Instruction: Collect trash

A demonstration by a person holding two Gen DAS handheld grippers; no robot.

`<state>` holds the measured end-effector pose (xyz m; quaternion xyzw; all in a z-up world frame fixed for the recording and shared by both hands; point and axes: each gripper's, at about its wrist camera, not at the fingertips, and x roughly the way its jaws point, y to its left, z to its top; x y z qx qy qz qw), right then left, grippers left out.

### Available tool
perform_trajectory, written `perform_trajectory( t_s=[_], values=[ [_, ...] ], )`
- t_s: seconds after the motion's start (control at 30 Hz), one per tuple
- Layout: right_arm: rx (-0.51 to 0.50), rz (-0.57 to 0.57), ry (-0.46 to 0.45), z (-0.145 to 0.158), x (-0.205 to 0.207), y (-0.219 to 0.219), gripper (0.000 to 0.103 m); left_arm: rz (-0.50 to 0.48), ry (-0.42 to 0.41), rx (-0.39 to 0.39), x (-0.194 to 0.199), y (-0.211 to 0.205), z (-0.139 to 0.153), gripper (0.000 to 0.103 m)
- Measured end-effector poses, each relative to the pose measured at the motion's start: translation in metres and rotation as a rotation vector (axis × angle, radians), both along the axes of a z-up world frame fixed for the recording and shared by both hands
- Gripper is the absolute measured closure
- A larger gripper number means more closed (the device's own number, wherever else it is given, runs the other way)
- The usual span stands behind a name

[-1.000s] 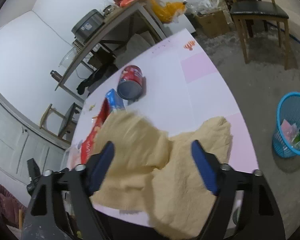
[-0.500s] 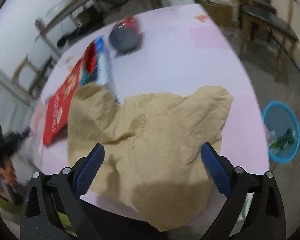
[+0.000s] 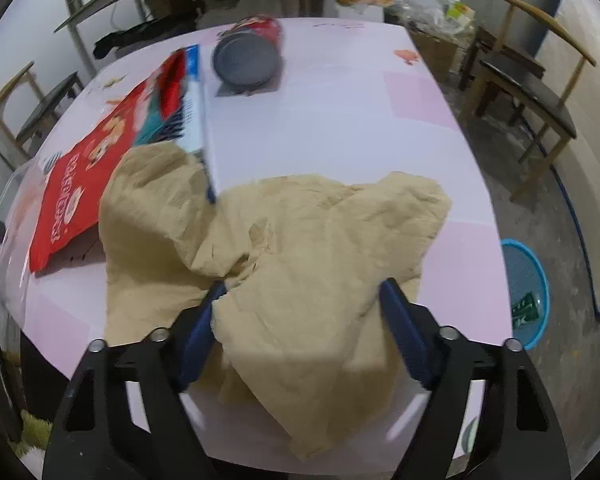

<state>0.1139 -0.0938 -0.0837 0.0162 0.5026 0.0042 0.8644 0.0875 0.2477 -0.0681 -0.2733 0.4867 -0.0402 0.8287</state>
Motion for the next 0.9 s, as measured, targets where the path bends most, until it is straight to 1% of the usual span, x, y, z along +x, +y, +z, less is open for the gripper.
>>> perform_trajectory(
  t_s=[0.03, 0.1, 0.2, 0.23, 0.27, 0.33, 0.37, 0.4, 0.43, 0.47, 0.5, 0.53, 0.7, 0.8, 0.9],
  values=[
    [0.000, -0.013, -0.003, 0.001, 0.000, -0.003, 0.040, -0.003, -0.004, 0.005, -0.001, 0.000, 0.001, 0.082],
    [-0.001, -0.034, -0.008, 0.002, 0.000, -0.007, 0.046, -0.009, -0.002, 0.019, -0.001, -0.001, 0.001, 0.081],
    [-0.005, -0.063, -0.016, 0.004, 0.002, -0.011, 0.060, -0.012, 0.014, 0.034, -0.001, -0.004, -0.003, 0.081],
    [-0.005, -0.072, -0.018, 0.004, 0.002, -0.013, 0.066, -0.015, 0.021, 0.044, 0.000, -0.006, -0.005, 0.081],
    [-0.006, -0.082, -0.021, 0.004, 0.004, -0.016, 0.069, -0.017, 0.025, 0.054, 0.000, -0.007, -0.006, 0.081],
    [-0.004, -0.095, -0.023, 0.004, 0.004, -0.020, 0.080, -0.023, 0.030, 0.080, 0.002, -0.012, -0.007, 0.081],
    [-0.004, -0.102, -0.024, 0.004, 0.004, -0.021, 0.083, -0.024, 0.031, 0.092, 0.002, -0.014, -0.007, 0.081],
    [-0.001, -0.108, -0.025, 0.004, 0.005, -0.023, 0.089, -0.025, 0.032, 0.102, 0.002, -0.015, -0.007, 0.081],
    [0.003, -0.112, -0.026, 0.004, 0.006, -0.025, 0.092, -0.021, 0.031, 0.108, 0.002, -0.016, -0.007, 0.081],
    [0.009, -0.118, -0.026, 0.004, 0.006, -0.027, 0.095, -0.019, 0.032, 0.113, 0.002, -0.016, -0.007, 0.084],
    [0.019, -0.120, -0.027, 0.004, 0.007, -0.029, 0.097, -0.017, 0.034, 0.112, 0.001, -0.016, -0.007, 0.092],
    [0.033, -0.125, -0.029, 0.005, 0.007, -0.032, 0.098, -0.014, 0.034, 0.107, 0.001, -0.015, -0.007, 0.098],
    [0.100, -0.135, -0.044, 0.008, 0.005, -0.044, 0.100, 0.012, 0.013, 0.099, -0.009, -0.012, 0.002, 0.100],
    [0.149, -0.135, -0.053, 0.011, 0.000, -0.050, 0.100, 0.023, -0.018, 0.094, -0.018, -0.011, 0.016, 0.100],
    [0.191, -0.139, -0.075, 0.017, -0.004, -0.059, 0.100, 0.024, -0.060, 0.097, -0.029, -0.014, 0.037, 0.100]
  ],
)
